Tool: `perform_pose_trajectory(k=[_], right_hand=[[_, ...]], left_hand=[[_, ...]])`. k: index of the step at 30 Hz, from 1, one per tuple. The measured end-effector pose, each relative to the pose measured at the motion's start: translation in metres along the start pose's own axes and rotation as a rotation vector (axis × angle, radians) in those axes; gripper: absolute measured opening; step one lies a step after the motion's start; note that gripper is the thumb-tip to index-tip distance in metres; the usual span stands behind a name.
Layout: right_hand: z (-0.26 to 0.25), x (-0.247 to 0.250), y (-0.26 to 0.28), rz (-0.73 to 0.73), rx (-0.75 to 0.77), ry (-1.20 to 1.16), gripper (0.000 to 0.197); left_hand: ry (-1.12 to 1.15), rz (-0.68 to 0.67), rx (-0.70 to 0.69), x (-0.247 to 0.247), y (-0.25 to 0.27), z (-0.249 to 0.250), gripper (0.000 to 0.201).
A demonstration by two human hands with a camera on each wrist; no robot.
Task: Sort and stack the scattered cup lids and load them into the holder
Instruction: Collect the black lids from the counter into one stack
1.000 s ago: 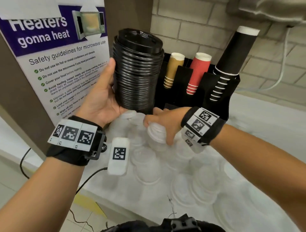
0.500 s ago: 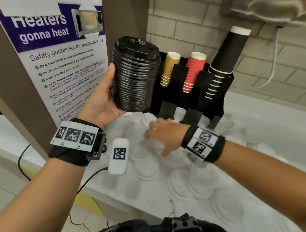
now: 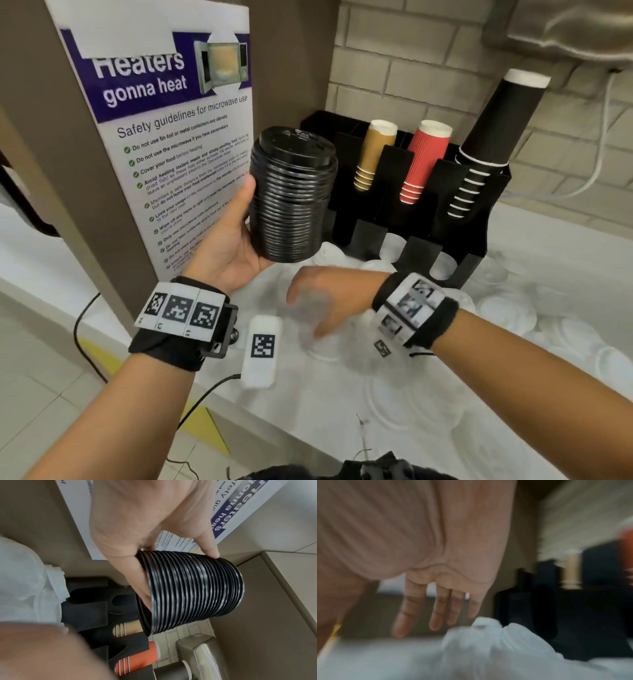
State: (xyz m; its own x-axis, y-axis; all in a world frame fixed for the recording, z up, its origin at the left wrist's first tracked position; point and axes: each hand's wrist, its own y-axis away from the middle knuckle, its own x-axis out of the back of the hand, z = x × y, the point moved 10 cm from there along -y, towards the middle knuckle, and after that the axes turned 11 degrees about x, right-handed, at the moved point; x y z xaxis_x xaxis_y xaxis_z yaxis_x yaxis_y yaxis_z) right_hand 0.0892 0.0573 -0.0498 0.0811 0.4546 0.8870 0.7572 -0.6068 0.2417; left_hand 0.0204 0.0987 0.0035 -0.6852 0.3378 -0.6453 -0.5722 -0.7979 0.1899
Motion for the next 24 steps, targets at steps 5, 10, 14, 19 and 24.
perform_pose_trajectory(k=[5, 10, 14, 19, 24], right_hand=[[0.022, 0.051, 0.025, 0.524, 0.01, -0.983, 0.094], [0.011, 0.058, 0.02, 0.733, 0.209, -1.434, 0.108], [0.016, 0.054, 0.02, 0.847, 0.214, -1.567, 0.1], [0.028, 0.047, 0.025, 0.938, 0.196, -1.642, 0.09], [0.033, 0.033, 0.021, 0.969, 0.111, -1.62, 0.055]], left_hand=[[-0.032, 0.005, -0.028, -0.006, 0.001, 0.003, 0.07], [-0.162, 0.052, -0.046, -0.007, -0.002, 0.0, 0.07], [-0.452, 0.181, -0.099, -0.006, 0.001, 0.007, 0.047], [-0.905, 0.403, -0.429, -0.019, 0.025, 0.05, 0.068], [-1.461, 0.331, -0.677, -0.073, 0.05, 0.066, 0.06]])
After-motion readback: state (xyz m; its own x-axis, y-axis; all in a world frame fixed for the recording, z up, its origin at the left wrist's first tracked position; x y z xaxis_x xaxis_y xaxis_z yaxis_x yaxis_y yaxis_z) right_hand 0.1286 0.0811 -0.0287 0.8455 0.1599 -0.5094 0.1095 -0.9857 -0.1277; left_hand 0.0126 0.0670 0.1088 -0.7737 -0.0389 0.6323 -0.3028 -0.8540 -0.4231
